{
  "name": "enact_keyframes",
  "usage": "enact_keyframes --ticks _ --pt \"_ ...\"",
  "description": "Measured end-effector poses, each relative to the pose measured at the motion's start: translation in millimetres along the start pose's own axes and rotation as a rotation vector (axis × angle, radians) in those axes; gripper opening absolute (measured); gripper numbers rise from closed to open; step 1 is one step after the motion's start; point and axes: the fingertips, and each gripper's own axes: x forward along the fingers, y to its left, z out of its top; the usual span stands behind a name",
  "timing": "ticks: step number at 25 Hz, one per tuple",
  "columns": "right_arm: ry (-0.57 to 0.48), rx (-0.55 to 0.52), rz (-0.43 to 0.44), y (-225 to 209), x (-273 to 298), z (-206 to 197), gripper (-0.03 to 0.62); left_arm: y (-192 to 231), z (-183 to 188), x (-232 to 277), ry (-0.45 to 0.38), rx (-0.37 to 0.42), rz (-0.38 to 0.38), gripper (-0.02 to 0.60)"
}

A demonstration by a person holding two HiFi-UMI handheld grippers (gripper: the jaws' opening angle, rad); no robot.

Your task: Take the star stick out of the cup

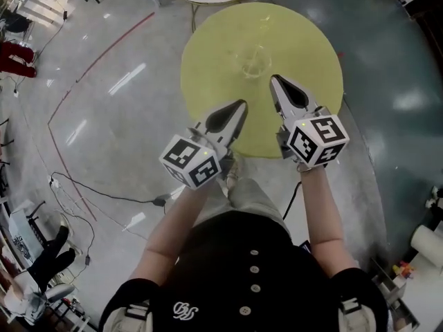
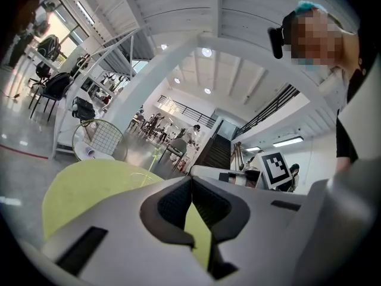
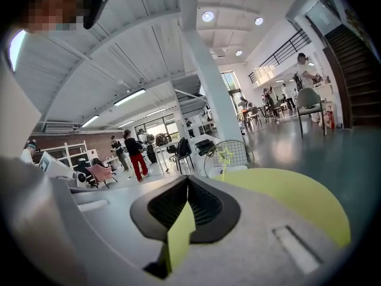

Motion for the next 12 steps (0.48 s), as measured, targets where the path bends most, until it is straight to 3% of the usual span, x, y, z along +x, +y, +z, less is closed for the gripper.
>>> enact_keyframes --ticks 12 --pt "0.064 0.01 -0.005 -53.5 44.5 -2.5 0.028 35.8 -7.0 23.3 -0.016 -0.055 0.064 0.014"
